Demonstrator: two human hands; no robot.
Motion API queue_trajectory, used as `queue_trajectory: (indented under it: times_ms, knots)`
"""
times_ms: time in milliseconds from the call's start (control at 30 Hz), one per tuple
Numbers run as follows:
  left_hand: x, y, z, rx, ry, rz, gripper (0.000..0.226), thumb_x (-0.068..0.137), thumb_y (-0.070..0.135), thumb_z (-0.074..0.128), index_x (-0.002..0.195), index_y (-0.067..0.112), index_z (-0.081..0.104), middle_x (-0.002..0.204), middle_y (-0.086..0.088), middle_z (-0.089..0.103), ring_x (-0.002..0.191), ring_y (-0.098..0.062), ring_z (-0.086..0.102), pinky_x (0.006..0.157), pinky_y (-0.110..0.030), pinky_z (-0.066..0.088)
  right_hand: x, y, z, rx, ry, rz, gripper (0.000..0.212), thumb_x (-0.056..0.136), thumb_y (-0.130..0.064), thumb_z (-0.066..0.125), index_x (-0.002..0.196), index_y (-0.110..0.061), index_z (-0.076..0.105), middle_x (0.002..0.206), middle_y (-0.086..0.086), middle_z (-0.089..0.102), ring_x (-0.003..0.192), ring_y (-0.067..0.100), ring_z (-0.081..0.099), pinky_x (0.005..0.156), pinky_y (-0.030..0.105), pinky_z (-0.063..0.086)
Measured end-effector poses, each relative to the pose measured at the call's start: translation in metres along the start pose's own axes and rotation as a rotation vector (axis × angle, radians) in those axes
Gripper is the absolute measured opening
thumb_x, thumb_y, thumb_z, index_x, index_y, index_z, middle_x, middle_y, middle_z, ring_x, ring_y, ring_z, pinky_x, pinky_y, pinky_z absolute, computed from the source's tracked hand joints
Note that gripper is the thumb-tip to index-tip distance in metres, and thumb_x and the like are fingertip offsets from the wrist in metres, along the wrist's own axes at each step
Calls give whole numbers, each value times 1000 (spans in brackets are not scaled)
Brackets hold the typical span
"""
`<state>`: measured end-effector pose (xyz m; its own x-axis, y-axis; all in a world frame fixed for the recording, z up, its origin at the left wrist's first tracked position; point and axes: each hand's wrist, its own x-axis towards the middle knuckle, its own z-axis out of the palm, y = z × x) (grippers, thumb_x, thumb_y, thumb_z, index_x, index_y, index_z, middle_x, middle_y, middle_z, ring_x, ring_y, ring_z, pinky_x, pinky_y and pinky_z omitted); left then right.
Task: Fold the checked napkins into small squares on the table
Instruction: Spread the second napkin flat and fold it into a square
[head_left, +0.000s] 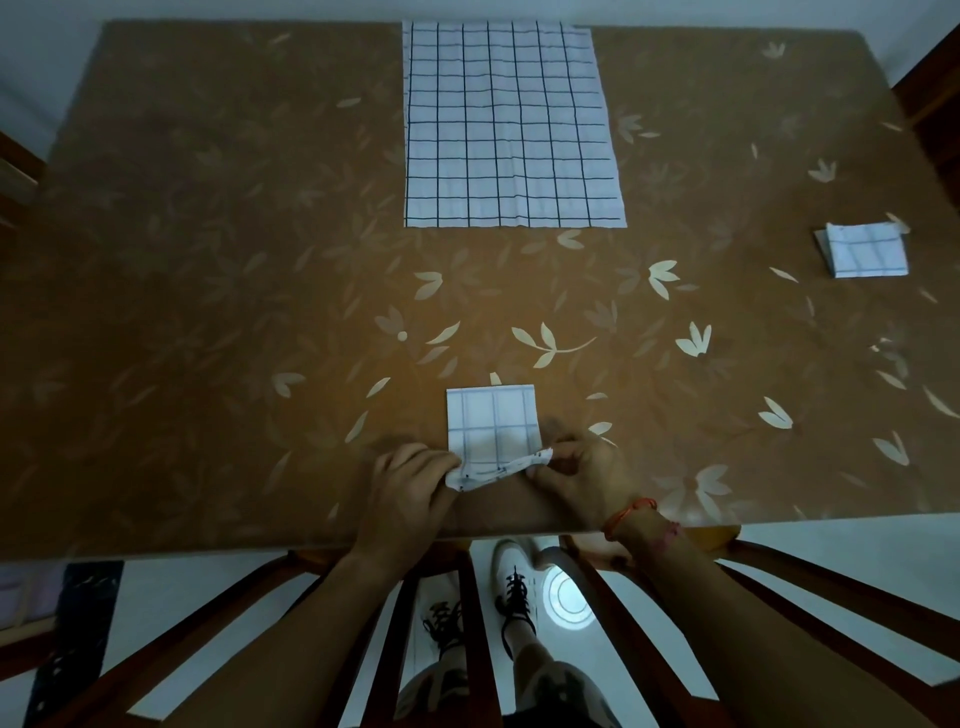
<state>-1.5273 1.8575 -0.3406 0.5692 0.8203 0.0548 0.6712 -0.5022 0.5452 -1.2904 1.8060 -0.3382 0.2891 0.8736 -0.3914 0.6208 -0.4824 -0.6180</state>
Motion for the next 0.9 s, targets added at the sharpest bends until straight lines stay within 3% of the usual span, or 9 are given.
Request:
queue_trajectory:
  times_ms: [33, 67, 167, 333, 400, 500, 633, 767, 900]
  knots:
    - [2, -1, -1, -10, 12, -26, 30, 89, 31, 48, 101, 16, 71, 96, 6, 70, 100, -12, 54, 81, -31, 34, -3, -5, -2, -12, -18, -70, 11, 84, -24, 69, 83, -22, 79, 80, -26, 61, 85, -1, 60, 71, 2, 44]
    - [5, 0, -1, -19, 25, -59, 30, 90, 33, 47, 98, 17, 71, 92, 7, 70, 96, -11, 54, 78, -31, 35, -5, -9, -6, 1, -4, -65, 12, 81, -26, 73, 90, -21, 78, 86, -25, 63, 77, -1, 60, 73, 4, 46]
    - [15, 2, -5, -22, 44, -117, 25, 90, 31, 51, 91, 17, 71, 81, 7, 68, 82, -13, 56, 73, -31, 37, -6, -14, -8, 56, -2, 20, 24, 79, -40, 72, 89, -19, 77, 81, -3, 75, 73, 13, 67, 72, 32, 55]
    - [31, -2, -2, -66, -5, -235, 22, 89, 33, 53, 97, 19, 68, 84, 5, 67, 84, -17, 57, 80, -39, 44, 8, -16, -8, 140, 48, 60, 17, 78, -34, 75, 88, -20, 76, 77, -9, 67, 69, 4, 59, 60, 12, 41]
    - [35, -2, -1, -80, -15, -267, 23, 89, 33, 53, 99, 19, 68, 84, 6, 65, 85, -18, 55, 81, -41, 45, 12, -15, -7, 161, 49, 74, 13, 78, -33, 75, 84, -21, 76, 75, -9, 68, 67, 3, 60, 62, 13, 43]
    - [39, 0, -3, -90, -11, -280, 16, 92, 28, 59, 104, 20, 66, 80, 11, 55, 82, -17, 53, 76, -36, 44, 17, -15, -6, 189, 42, 89, 14, 80, -32, 73, 85, -19, 75, 79, -4, 72, 71, 13, 66, 68, 27, 54]
    - [44, 3, -6, -104, -5, -334, 21, 92, 27, 59, 113, 22, 62, 80, 11, 52, 82, -15, 51, 74, -32, 40, 26, -18, -6, 219, 12, 124, 9, 80, -33, 73, 79, -25, 72, 63, -6, 68, 51, 7, 62, 57, 27, 55]
    - [45, -2, -4, -76, -4, -302, 25, 91, 27, 57, 116, 22, 58, 82, 12, 53, 83, -14, 49, 79, -34, 39, 33, -18, -3, 226, 12, 166, 12, 80, -36, 73, 76, -25, 69, 53, -10, 64, 39, 3, 58, 50, 25, 52]
    - [45, -5, -2, 138, 8, 9, 25, 91, 24, 49, 111, 15, 60, 106, -2, 58, 98, -22, 52, 81, -35, 39, 39, -18, 1, 220, 21, 222, 22, 77, -42, 74, 82, -21, 70, 69, 2, 72, 57, 20, 68, 61, 38, 60]
